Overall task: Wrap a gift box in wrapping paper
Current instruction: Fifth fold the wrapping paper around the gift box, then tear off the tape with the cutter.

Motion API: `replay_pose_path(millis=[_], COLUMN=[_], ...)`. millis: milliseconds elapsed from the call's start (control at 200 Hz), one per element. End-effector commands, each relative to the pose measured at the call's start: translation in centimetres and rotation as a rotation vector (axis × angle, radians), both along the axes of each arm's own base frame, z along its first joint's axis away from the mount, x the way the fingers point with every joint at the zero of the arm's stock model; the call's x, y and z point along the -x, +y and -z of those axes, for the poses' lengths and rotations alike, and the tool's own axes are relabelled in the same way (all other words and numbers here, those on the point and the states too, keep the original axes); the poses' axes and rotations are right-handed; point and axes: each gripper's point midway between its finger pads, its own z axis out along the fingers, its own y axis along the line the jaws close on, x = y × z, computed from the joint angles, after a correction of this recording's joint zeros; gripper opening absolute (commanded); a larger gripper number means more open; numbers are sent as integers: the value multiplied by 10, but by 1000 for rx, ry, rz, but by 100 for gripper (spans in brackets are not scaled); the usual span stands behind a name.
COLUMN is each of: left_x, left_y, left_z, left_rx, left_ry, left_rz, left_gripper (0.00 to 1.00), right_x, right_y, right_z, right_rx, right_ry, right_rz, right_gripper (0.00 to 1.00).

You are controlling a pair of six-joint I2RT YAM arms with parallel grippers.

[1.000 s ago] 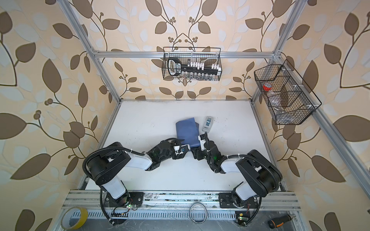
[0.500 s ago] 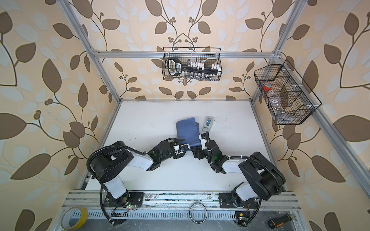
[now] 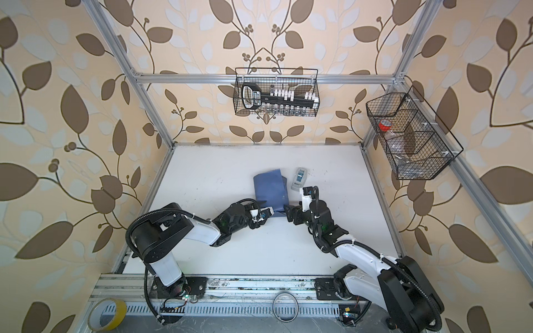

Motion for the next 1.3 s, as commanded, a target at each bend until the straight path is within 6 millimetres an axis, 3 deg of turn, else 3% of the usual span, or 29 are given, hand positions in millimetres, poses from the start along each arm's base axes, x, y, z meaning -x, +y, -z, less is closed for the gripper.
replay_pose_path(millis=[0,110,260,635,900,1294], left_x=[12,12,12,13,12,12], left_y=[11,11,11,12,11,12], left_z=[36,36,36,35,34,35], left_rx=[-71,-71,-68,-65,-63,-65], left_ry=[98,96,96,96,96,100], left_rz=[6,6,3,1,0,-1], left_gripper=[58,57,57,57,57,57], right_x=[-18,-42,-76,-139,-150,-150], right_y=[-20,-48,-71,-48,-41,-34], right_z=[-20,-32,-28,21,49,71], right_rx=[-10,-67,-136,-174,-181,-209], right_ry=[39,99,215,445,512,551], right_rz=[95,206,291,152,131,109], right_gripper=[84,84,80,58,48,45])
